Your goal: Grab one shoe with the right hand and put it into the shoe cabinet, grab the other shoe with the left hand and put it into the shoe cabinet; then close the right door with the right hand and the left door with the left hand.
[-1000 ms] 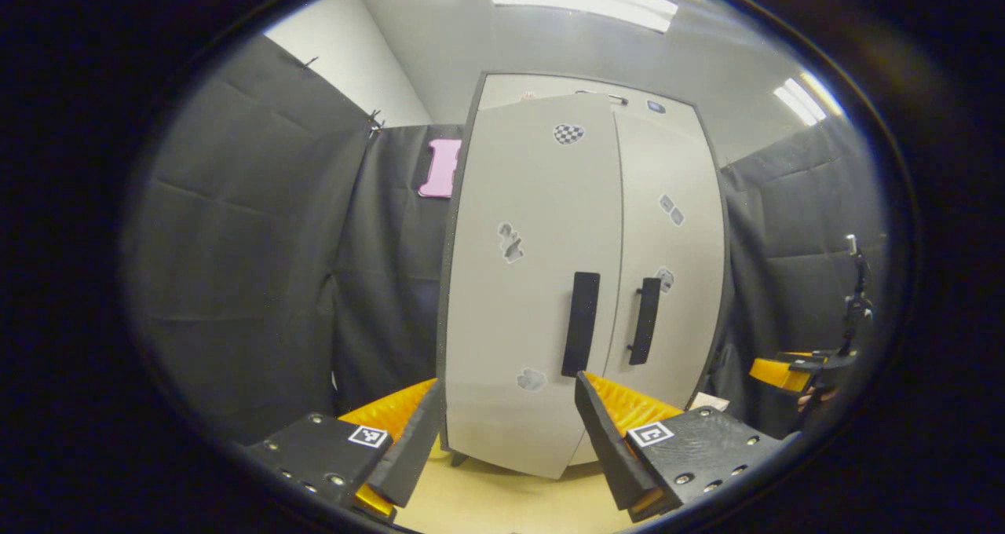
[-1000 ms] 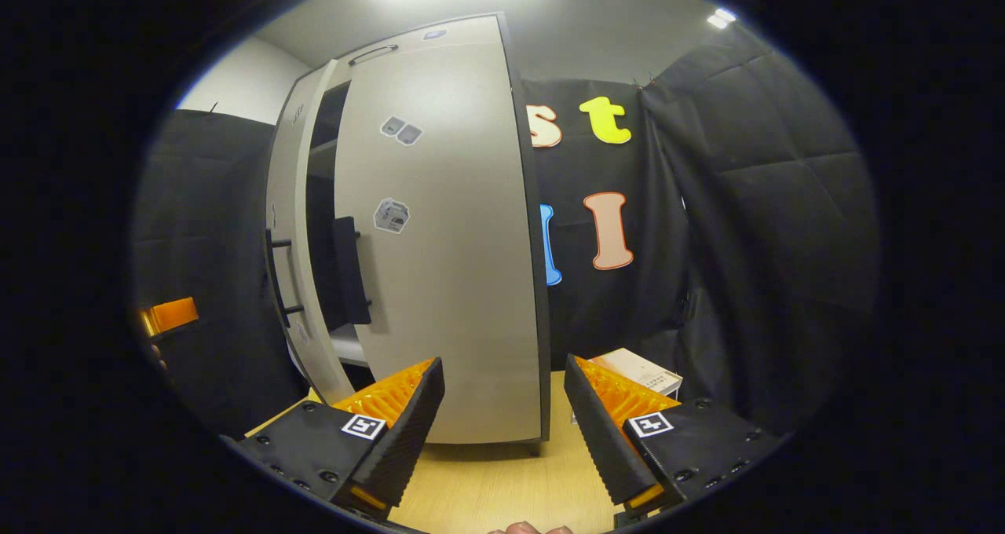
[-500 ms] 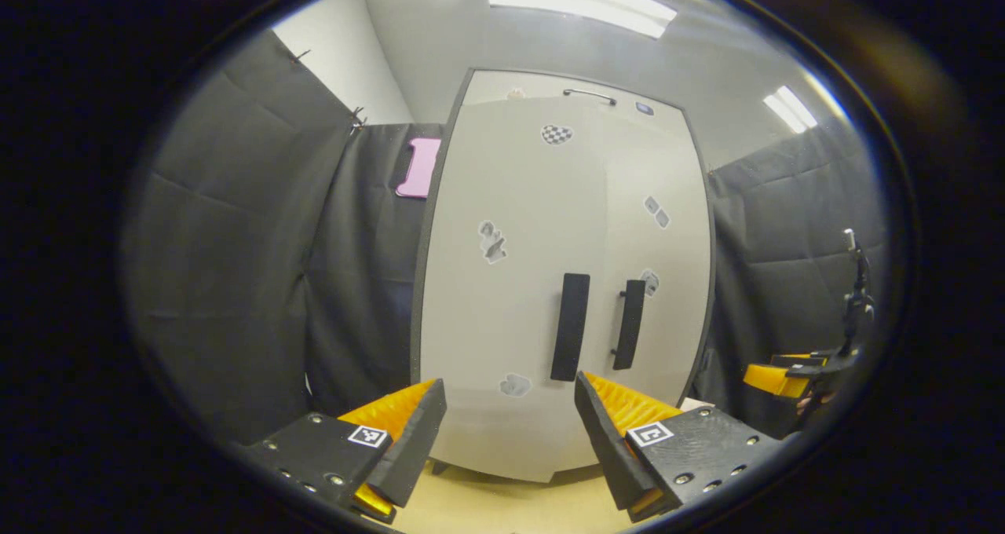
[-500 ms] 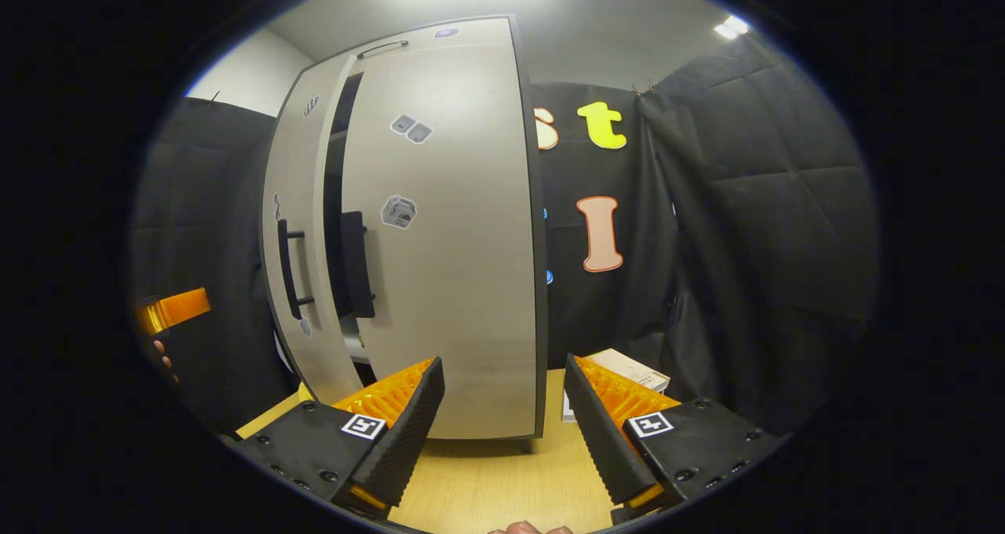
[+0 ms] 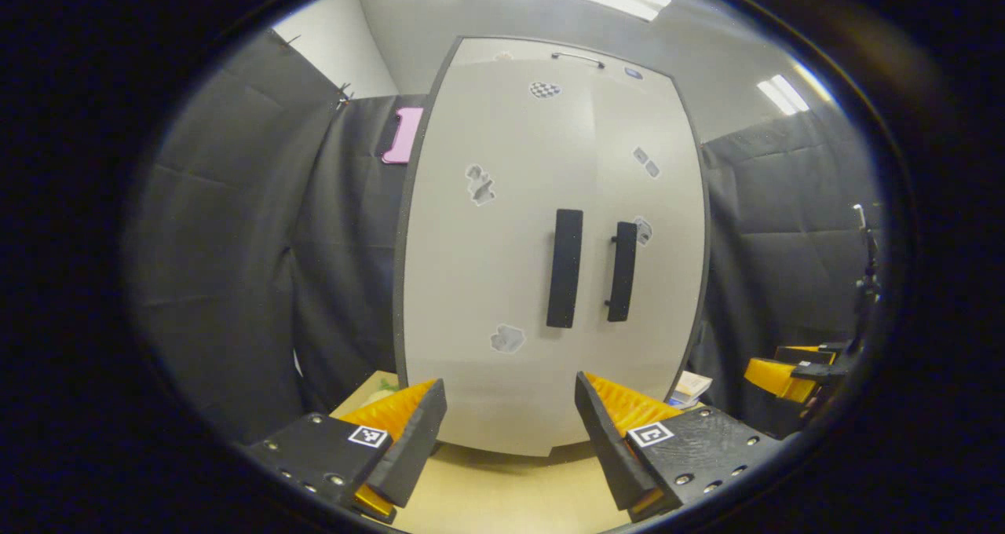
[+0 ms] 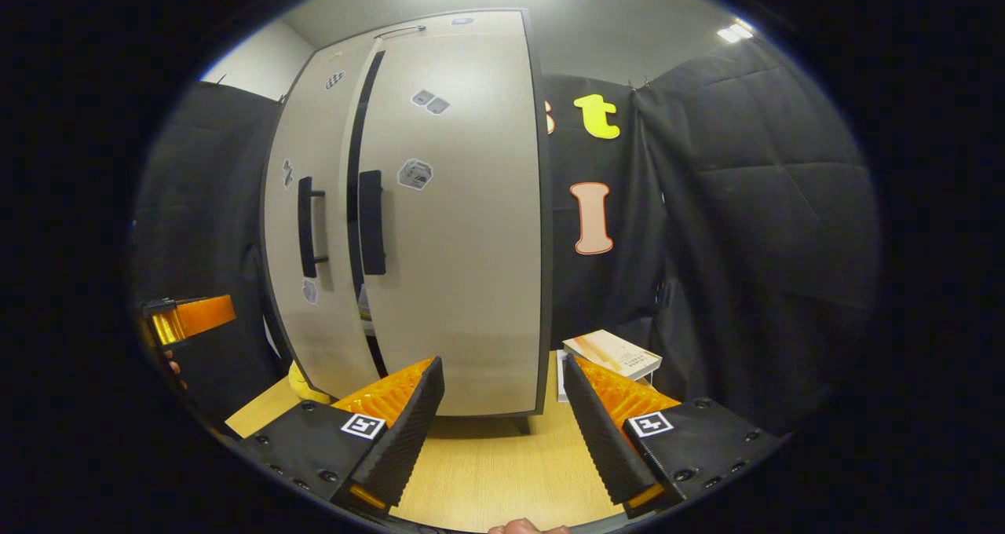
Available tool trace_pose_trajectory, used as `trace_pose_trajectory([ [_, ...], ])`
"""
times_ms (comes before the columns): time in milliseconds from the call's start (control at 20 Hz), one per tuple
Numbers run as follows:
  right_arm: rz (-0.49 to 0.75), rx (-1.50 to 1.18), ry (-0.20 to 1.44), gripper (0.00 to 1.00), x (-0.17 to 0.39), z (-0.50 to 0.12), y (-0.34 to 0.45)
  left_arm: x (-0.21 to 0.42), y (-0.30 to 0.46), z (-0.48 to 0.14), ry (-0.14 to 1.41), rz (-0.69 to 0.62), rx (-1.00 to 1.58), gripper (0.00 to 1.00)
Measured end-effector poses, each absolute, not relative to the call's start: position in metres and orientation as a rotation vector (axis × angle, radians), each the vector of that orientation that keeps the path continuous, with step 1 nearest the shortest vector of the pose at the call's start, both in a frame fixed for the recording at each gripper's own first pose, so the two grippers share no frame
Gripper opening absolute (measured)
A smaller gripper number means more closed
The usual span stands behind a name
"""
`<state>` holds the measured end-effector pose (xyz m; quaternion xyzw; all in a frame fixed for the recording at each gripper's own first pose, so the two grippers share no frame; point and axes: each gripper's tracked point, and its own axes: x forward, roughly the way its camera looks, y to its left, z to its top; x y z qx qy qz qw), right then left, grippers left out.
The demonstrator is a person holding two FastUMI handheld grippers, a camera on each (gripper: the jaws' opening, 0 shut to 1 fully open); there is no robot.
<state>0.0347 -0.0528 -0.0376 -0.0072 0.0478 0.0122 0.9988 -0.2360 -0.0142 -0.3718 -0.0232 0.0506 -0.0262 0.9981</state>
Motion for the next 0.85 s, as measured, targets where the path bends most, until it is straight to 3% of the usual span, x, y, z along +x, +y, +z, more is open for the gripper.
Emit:
trace_pose_trajectory([
  [50,0.025,-0.035,0.092,0.96,0.034,-0.041,-0.055,-0.232,-0.012,-0.367,0.075,-0.050,-0.036,0.94],
  [100,0.030,-0.052,0.097,0.92,0.034,-0.042,-0.057,-0.230,-0.012,-0.364,0.055,-0.047,-0.033,0.99],
  [150,0.047,-0.064,0.108,0.96,0.036,-0.044,-0.056,-0.229,-0.011,-0.362,0.051,-0.035,-0.041,1.00],
  [300,0.050,-0.077,0.083,0.92,0.044,-0.033,-0.065,-0.236,-0.013,-0.354,0.035,-0.040,-0.080,1.00],
  [450,0.051,-0.038,0.065,0.92,0.056,-0.028,-0.062,-0.241,0.003,-0.359,0.026,-0.003,-0.036,0.99],
  [500,0.057,-0.024,0.069,0.96,0.058,-0.027,-0.060,-0.242,0.008,-0.366,0.038,0.011,-0.036,0.99],
  [550,0.069,-0.012,0.069,0.93,0.060,-0.024,-0.058,-0.244,0.012,-0.370,0.050,0.026,-0.047,0.89],
  [600,0.081,-0.004,0.066,0.96,0.060,-0.021,-0.056,-0.245,0.014,-0.371,0.049,0.036,-0.062,0.99],
  [650,0.093,-0.004,0.063,0.93,0.062,-0.018,-0.054,-0.246,0.015,-0.369,0.040,0.043,-0.073,0.99],
  [850,0.113,-0.048,0.071,0.96,0.071,-0.010,-0.054,-0.247,0.016,-0.362,0.022,0.066,-0.082,0.99],
])
